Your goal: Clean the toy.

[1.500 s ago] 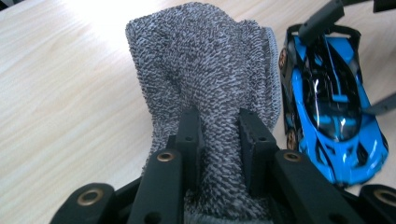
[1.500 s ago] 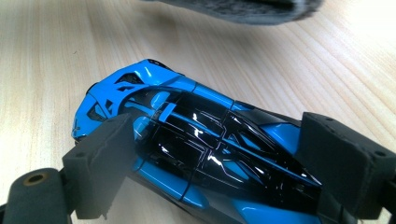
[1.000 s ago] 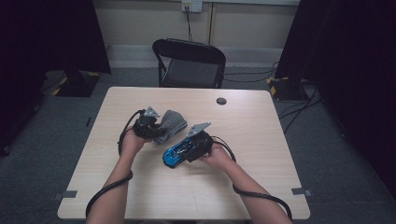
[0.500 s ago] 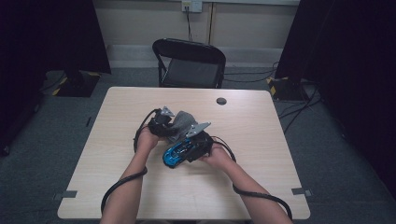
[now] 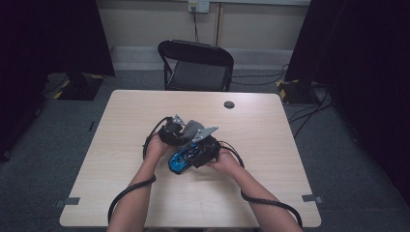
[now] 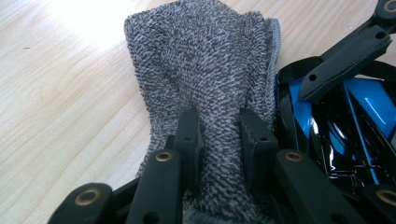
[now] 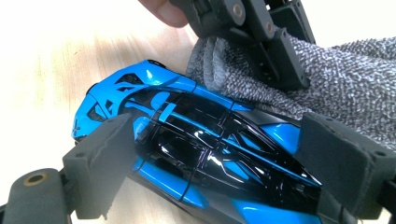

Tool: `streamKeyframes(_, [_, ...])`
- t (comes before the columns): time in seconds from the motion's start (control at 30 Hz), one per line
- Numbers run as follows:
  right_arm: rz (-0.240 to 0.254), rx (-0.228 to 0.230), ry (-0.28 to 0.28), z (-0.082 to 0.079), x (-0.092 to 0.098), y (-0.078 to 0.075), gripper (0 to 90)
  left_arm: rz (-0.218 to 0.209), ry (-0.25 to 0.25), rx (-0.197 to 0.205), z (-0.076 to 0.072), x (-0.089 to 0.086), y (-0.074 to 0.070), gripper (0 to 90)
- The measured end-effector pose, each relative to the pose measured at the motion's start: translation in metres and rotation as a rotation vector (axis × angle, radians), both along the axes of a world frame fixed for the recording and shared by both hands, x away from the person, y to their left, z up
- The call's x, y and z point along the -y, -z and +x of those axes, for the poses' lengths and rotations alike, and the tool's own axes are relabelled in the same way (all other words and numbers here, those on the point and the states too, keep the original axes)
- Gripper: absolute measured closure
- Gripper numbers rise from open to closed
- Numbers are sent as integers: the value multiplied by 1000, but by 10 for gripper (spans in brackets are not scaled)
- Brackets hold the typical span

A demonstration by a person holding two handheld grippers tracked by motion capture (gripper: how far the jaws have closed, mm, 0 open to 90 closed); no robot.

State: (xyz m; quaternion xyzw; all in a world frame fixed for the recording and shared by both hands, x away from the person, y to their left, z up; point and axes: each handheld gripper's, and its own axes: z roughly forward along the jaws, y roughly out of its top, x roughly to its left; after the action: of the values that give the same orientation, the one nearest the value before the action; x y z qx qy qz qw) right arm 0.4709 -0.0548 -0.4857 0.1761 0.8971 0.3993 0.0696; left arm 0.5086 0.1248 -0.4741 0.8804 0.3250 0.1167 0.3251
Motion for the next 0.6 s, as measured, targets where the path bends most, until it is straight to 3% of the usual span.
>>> streamKeyframes(0.2, [3,1,-1,0,0,0,114,7,28,-7,-4,-3,-1,727])
streamKeyframes(0.53, [-5,2,-2,0,-1,0,114,-11,28,-15,-12,-17,-1,727])
streamKeyframes(0.6, [-5,3,-3,0,-1,0,114,2,44,-13,-15,-22,-2,727])
